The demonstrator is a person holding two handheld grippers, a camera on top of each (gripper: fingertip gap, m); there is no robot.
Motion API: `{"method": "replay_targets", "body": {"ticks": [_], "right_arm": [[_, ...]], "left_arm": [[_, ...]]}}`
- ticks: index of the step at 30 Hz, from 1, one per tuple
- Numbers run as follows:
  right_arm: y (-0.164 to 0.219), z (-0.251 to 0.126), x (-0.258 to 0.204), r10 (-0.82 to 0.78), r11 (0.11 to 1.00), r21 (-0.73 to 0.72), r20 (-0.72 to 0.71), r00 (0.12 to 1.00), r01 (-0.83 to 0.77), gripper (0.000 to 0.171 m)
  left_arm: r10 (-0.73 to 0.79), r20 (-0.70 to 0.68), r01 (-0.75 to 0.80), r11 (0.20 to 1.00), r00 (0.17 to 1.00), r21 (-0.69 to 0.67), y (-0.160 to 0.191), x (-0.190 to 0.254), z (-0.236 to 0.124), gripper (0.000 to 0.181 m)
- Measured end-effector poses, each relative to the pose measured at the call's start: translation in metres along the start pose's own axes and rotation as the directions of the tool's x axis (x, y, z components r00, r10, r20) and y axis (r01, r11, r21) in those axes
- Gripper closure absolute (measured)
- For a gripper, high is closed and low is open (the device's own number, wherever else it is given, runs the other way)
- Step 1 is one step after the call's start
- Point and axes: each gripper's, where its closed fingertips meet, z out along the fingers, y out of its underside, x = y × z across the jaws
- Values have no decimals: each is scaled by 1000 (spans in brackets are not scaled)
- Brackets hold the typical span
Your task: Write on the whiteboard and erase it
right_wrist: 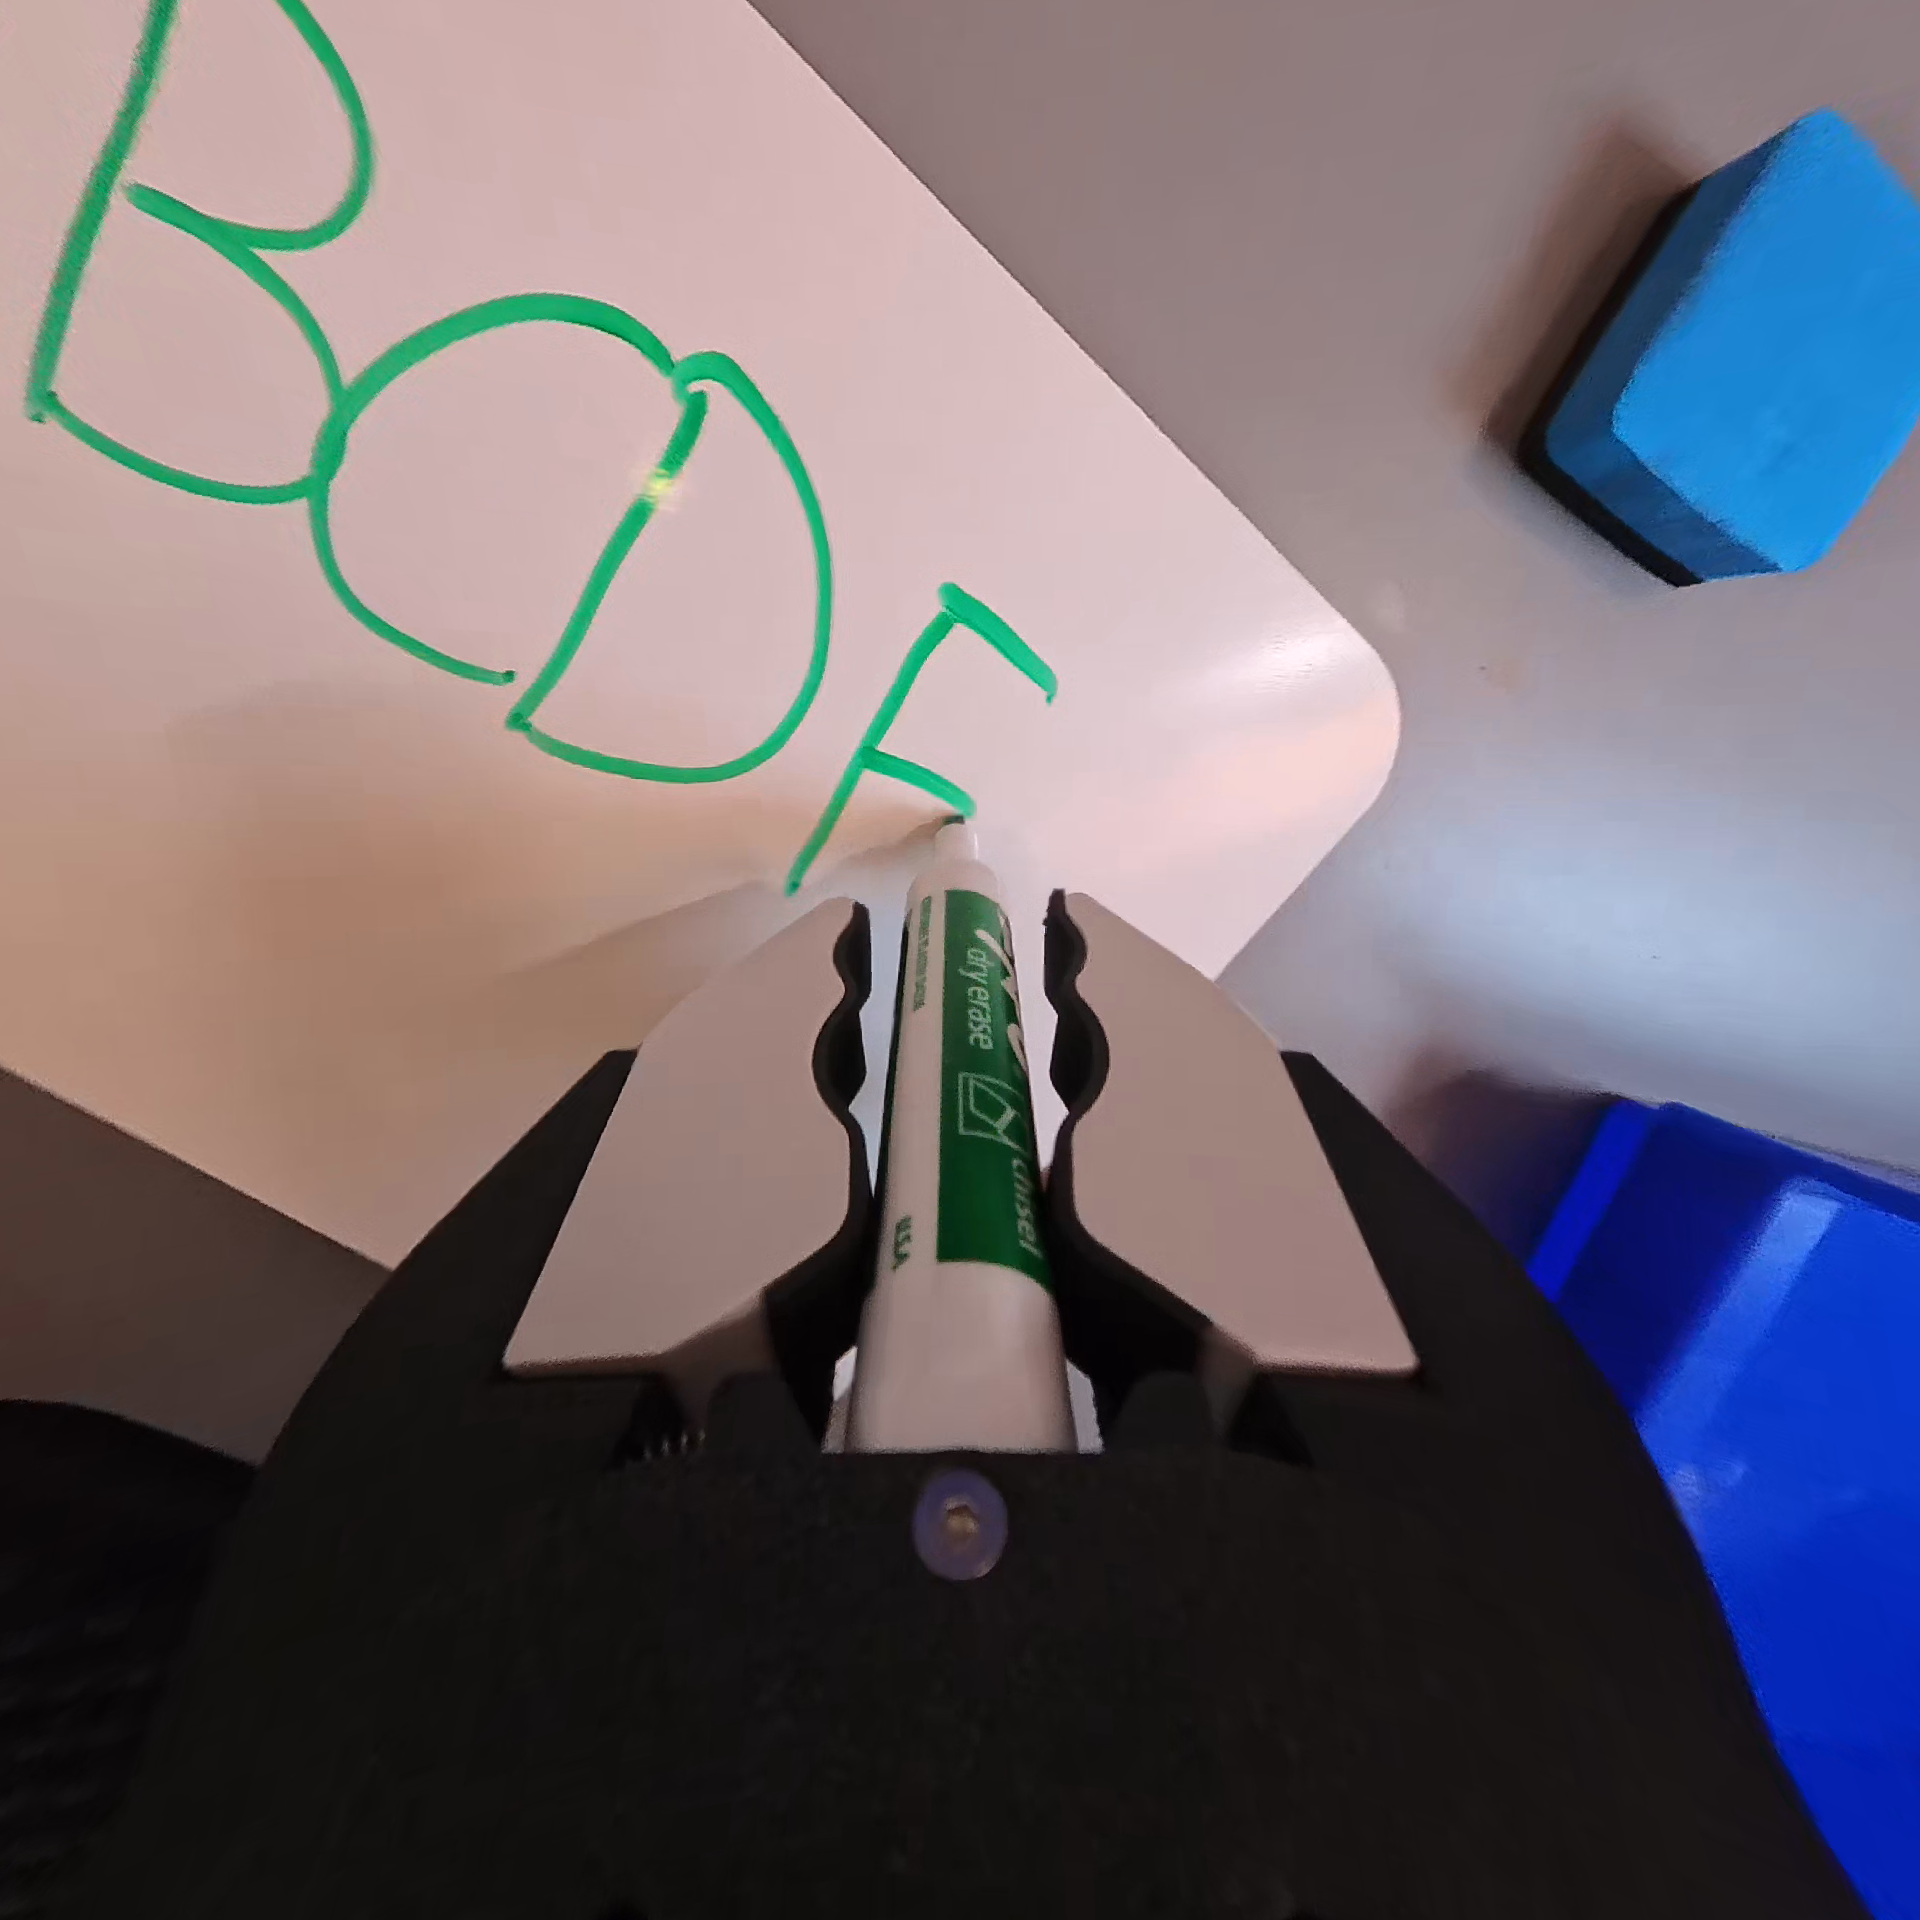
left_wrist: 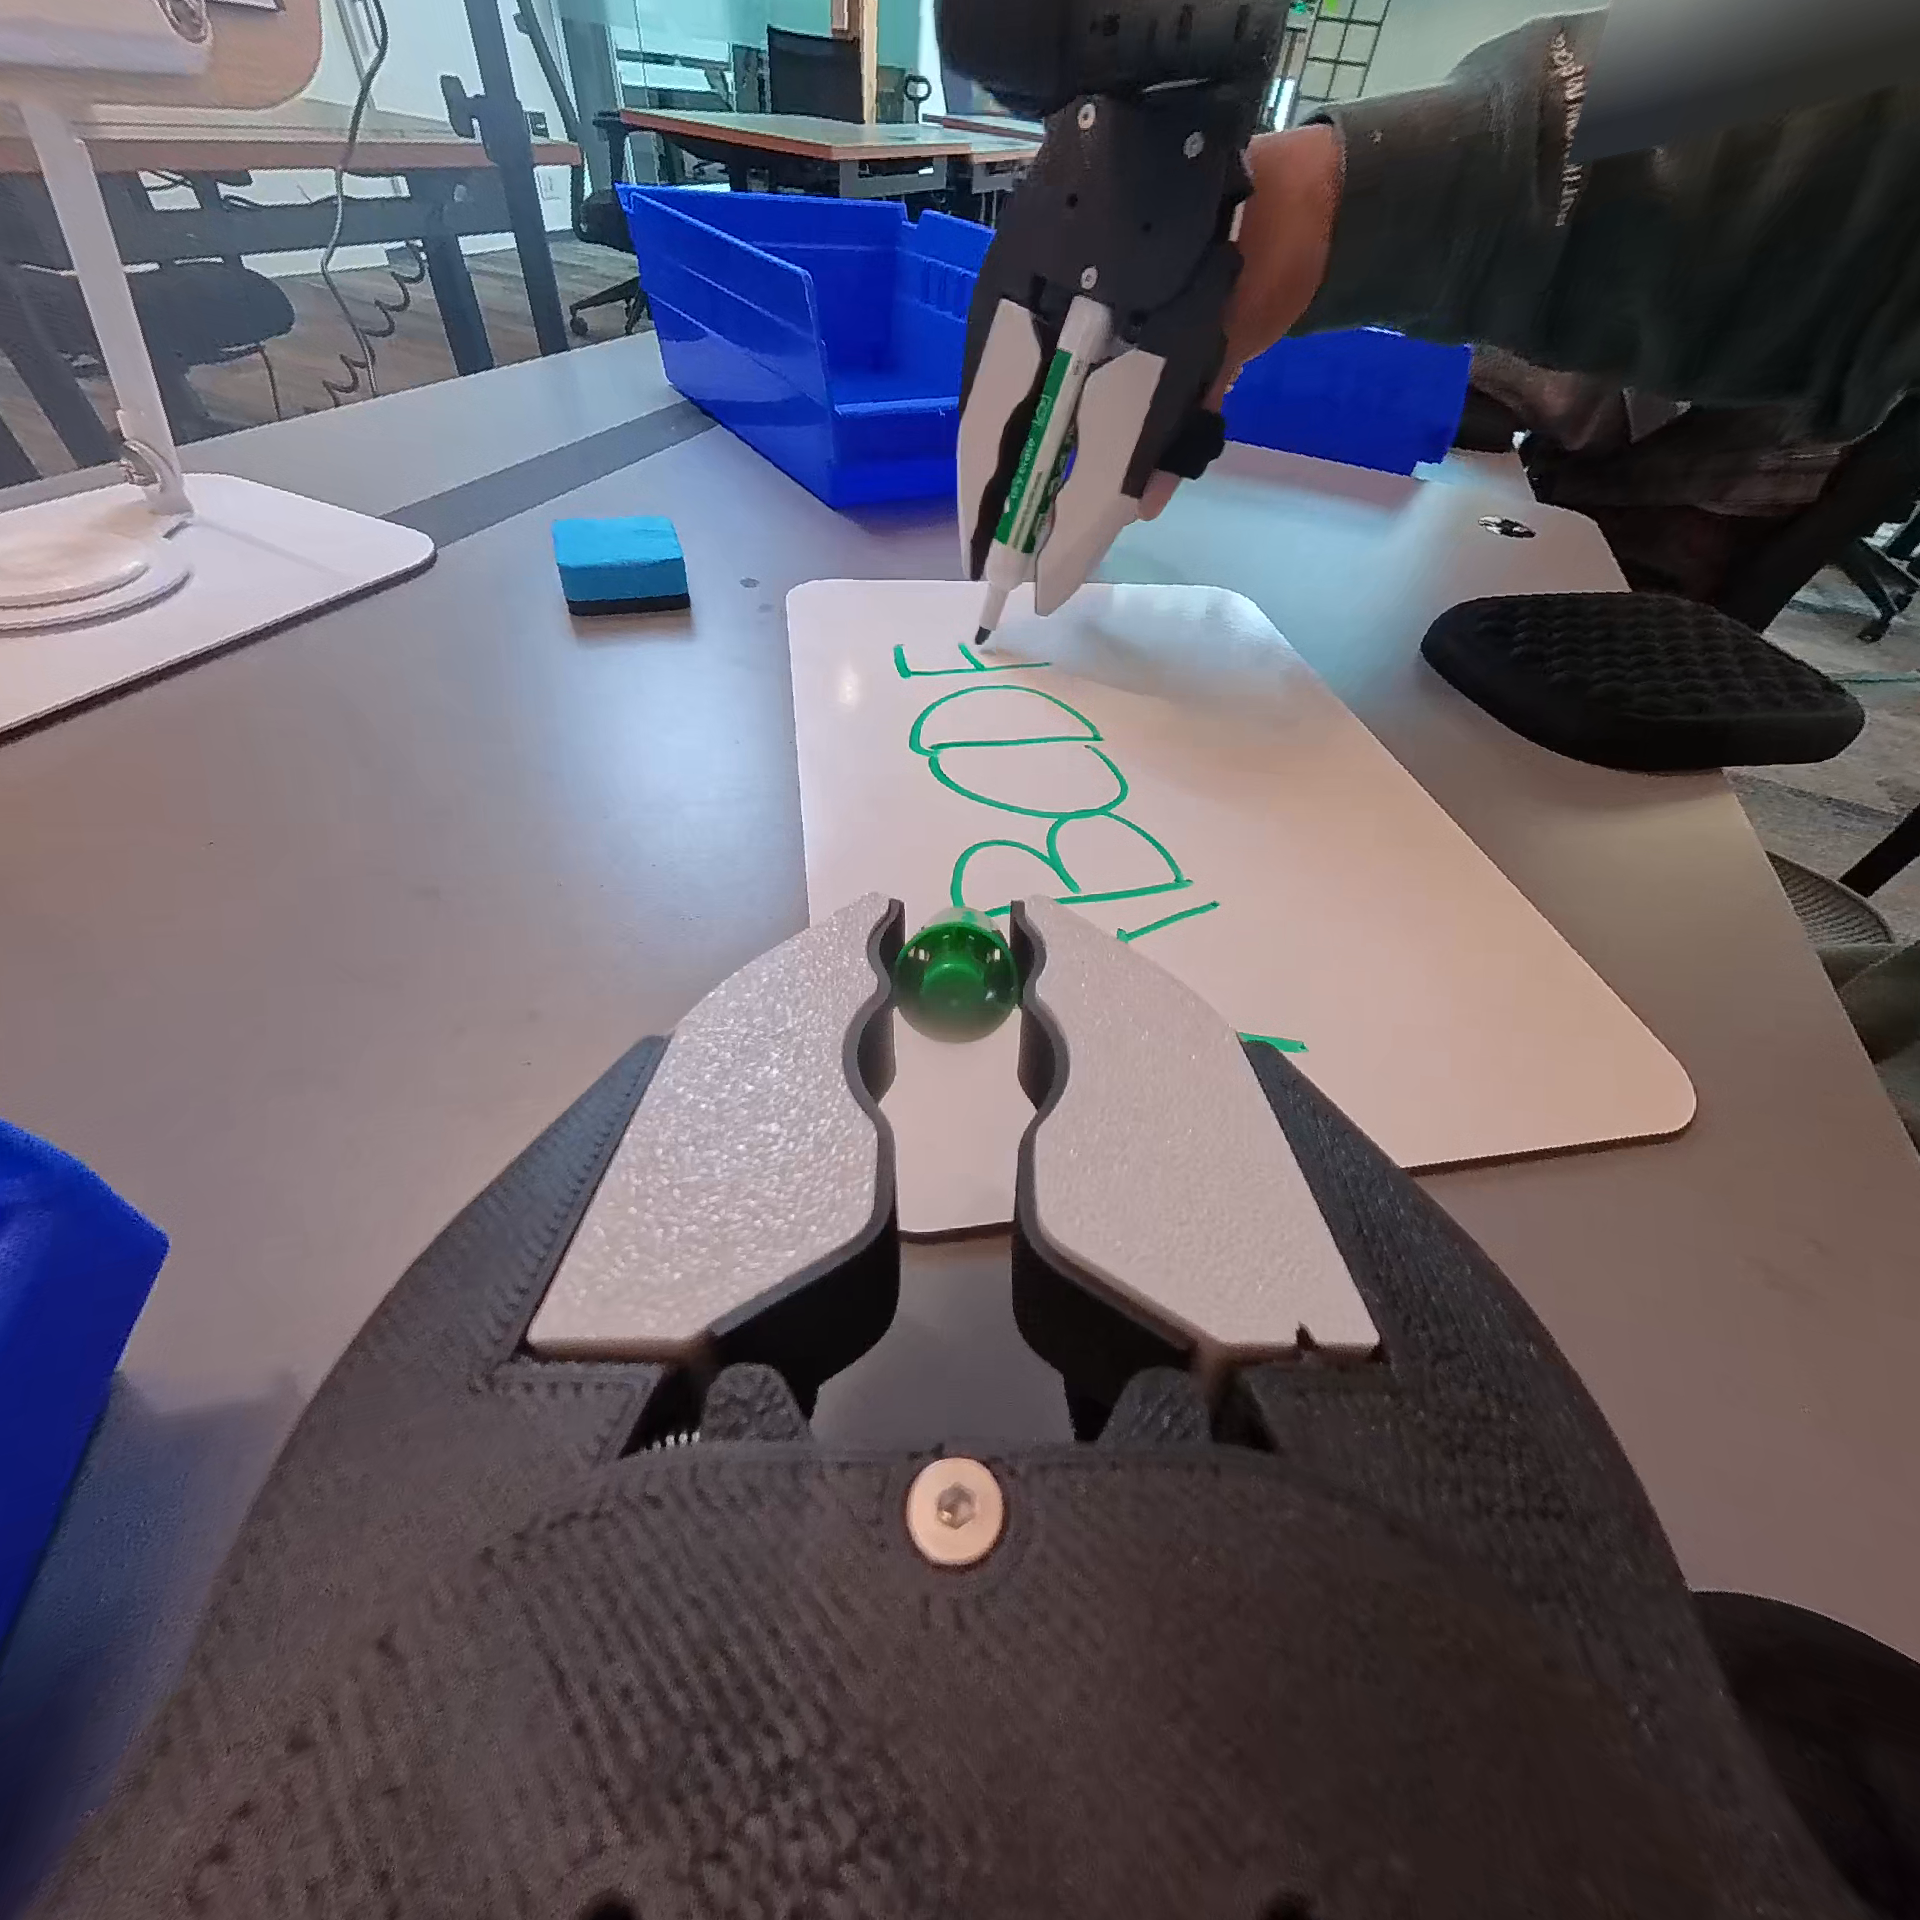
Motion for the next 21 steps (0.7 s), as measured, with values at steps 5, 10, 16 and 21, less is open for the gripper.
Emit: {"method": "replay_targets", "body": {"ticks": [5, 10, 16, 21], "right_arm": [[3, -3, -31, -36, 999, -5, 71, 997, 37, 138], [18, -5, -19, -28, 999, -41, 23, 999, 29, 138], [10, -9, 0, -4, 1000, -11, -2, 1000, 4, 138], [-7, -3, 27, -7, 1000, 10, -47, 999, 8, 138]], "left_arm": [[-9, 0, 9, 1000, 1000, 2, 0, -1, 0, 162], [-6, -1, 6, 1000, 1000, -1, 0, -1, 0, 162], [6, 1, -6, 1000, 1000, -7, 1, 0, 1, 162], [9, -2, -9, 1000, 1000, -6, 0, 0, 0, 162]]}}
